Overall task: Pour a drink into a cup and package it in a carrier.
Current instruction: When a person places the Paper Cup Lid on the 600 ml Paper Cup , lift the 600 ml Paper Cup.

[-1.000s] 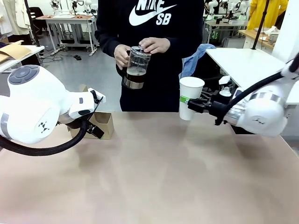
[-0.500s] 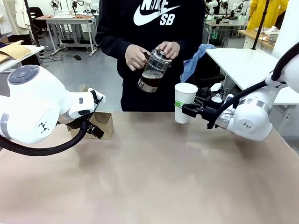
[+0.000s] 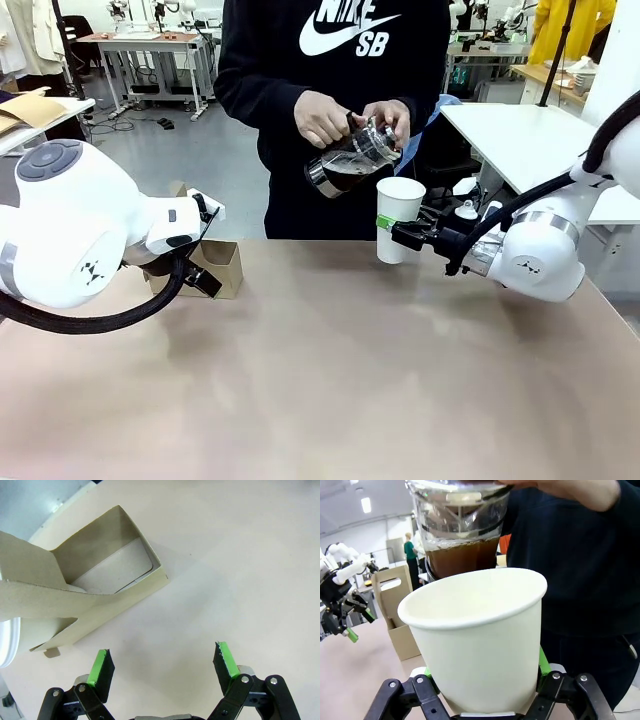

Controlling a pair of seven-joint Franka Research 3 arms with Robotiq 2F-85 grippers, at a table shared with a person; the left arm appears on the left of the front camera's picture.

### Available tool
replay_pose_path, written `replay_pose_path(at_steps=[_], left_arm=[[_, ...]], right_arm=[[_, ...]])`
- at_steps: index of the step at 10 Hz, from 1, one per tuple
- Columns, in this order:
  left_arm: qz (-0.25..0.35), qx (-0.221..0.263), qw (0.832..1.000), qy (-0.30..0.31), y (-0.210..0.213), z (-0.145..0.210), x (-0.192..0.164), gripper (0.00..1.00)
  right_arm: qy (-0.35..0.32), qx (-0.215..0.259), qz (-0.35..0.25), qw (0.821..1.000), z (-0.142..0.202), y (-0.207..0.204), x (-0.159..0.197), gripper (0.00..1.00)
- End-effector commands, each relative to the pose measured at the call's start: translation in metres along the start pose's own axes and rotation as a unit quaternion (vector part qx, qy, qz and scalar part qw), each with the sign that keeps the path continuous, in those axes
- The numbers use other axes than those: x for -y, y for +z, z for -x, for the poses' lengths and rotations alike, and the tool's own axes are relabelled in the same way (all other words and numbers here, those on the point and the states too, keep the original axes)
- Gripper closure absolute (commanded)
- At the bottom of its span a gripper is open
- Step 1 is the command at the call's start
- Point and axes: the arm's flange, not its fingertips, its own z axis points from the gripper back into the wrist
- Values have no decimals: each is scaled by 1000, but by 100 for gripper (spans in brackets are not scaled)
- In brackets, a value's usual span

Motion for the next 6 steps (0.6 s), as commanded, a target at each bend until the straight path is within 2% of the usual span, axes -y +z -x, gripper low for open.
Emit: replay_pose_path(at_steps=[1, 6], left_arm=[[1, 1, 1000, 0, 0, 0, 0, 0], [1, 1, 1000, 0, 0, 0, 0, 0]], right_arm=[[5, -1, 8, 1000, -3, -3, -3, 20], [5, -1, 8, 1000, -3, -3, -3, 20]])
